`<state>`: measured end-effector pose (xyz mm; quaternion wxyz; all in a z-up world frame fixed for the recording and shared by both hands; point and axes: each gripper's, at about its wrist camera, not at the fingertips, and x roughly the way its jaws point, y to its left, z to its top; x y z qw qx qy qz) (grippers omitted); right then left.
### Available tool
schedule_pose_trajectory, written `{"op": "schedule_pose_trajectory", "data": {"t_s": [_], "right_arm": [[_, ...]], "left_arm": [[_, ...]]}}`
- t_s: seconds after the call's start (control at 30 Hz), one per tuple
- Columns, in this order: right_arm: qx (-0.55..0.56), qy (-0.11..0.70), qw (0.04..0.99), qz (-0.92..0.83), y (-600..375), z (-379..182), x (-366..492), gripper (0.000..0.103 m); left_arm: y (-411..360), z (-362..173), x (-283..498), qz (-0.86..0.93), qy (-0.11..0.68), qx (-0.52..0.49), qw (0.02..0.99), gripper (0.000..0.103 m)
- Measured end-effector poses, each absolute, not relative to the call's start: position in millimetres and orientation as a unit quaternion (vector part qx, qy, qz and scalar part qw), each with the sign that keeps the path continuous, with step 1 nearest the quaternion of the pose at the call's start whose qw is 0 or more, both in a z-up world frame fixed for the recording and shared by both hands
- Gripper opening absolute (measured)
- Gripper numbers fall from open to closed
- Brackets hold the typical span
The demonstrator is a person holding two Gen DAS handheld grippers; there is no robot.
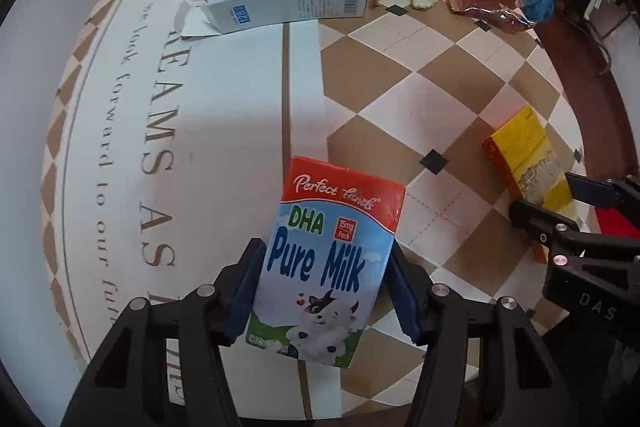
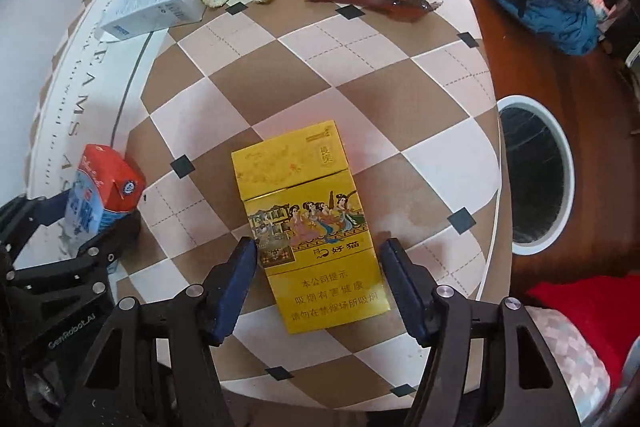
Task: Collect trash
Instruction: 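Grasp the Pure Milk carton with the left tool while the right tool grasps the yellow cigarette box, then carry both items over the white bin and open both tools to drop them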
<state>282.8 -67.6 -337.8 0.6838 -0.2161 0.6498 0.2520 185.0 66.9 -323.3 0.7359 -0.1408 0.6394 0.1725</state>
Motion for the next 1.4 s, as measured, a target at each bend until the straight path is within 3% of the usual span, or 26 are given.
{"op": "schedule_pose_trajectory", "data": {"t_s": [0.3,0.53,0.73,1.1,1.23,1.4], "right_arm": [[-0.228,0.612,0.717,0.242,-63,-332,254,0.064],[-0.205,0.594,0.737,0.249,-75,-316,246,0.063],[-0.144,0.557,0.774,0.265,-105,-263,248,0.063],[-0.032,0.483,0.834,0.266,-204,-152,295,0.062],[0.003,0.471,0.85,0.236,-260,-135,325,0.062],[0.036,0.476,0.861,0.176,-339,-148,374,0.062]], "left_arm": [[43,-305,159,0.232,0.611,-0.125,0.746,0.053],[32,-253,141,0.274,0.568,-0.125,0.766,0.053],[18,-192,147,0.268,0.516,-0.129,0.803,0.053],[-71,-114,254,0.158,0.453,-0.105,0.871,0.053],[-111,-127,314,0.097,0.469,-0.125,0.869,0.053],[-149,-182,395,0.007,0.526,-0.209,0.824,0.053]]}}
